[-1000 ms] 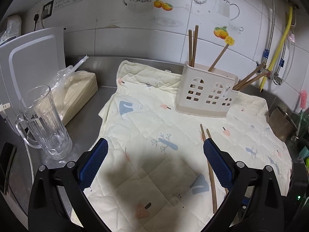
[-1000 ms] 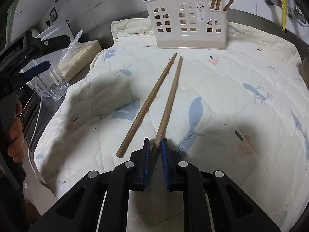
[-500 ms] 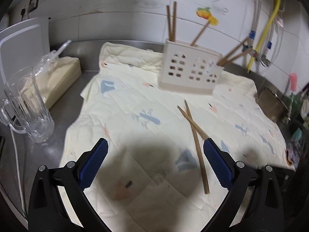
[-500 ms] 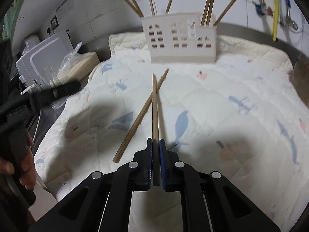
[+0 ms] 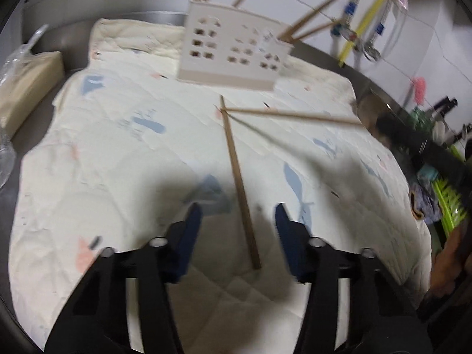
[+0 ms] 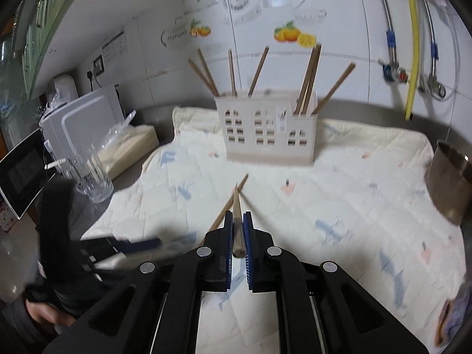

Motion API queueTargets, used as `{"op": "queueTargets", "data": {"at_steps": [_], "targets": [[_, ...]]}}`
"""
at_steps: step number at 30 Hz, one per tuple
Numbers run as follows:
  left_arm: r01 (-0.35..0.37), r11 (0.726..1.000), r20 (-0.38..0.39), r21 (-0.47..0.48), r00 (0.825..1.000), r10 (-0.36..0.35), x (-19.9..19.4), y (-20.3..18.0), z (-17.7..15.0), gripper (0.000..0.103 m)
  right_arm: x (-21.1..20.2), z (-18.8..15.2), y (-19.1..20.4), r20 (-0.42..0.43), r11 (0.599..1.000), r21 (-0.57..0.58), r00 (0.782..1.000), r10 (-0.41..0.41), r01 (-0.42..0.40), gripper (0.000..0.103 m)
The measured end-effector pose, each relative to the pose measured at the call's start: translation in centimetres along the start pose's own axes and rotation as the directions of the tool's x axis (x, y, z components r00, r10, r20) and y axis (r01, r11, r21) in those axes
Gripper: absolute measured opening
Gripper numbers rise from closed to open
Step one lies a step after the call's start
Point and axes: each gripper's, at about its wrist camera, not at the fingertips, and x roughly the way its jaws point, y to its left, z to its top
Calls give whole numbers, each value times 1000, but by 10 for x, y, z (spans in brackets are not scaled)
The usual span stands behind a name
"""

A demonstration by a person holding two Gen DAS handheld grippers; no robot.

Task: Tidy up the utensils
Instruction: 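Close the right gripper on a chopstick while the left gripper grasps the last one, then lift the left gripper's chopstick over the holder while the right gripper lifts its own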

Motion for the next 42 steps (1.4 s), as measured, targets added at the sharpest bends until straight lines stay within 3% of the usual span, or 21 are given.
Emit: {"op": "queueTargets", "data": {"at_steps": [4, 9, 21, 28, 37, 42], "targets": [[15, 1000, -32, 7, 999, -15, 13, -5, 1, 25, -7, 14, -5, 35, 1000, -5, 999, 10, -10, 7], [9, 1000, -52, 18, 999, -8, 23, -7, 4, 17, -12, 26, -10, 64, 1000, -18, 998, 15, -14, 7], [-47, 997, -98, 68, 994, 54, 33, -12, 15, 7, -22, 56, -16, 111, 999, -43, 993, 37, -33, 7], [-69, 990, -29, 119, 997, 73, 4, -15, 36, 6, -28, 83, -20, 125, 995, -80, 990, 63, -53, 7], [-79, 985, 130, 155, 990, 59, -41, -18, 104, 5, -45, 132, -25, 165, 989, -138, 983, 80, -57, 7], [-64, 983, 155, 170, 987, 38, -44, -21, 138, 5, -48, 156, -27, 177, 986, -161, 981, 80, -51, 7]]}}
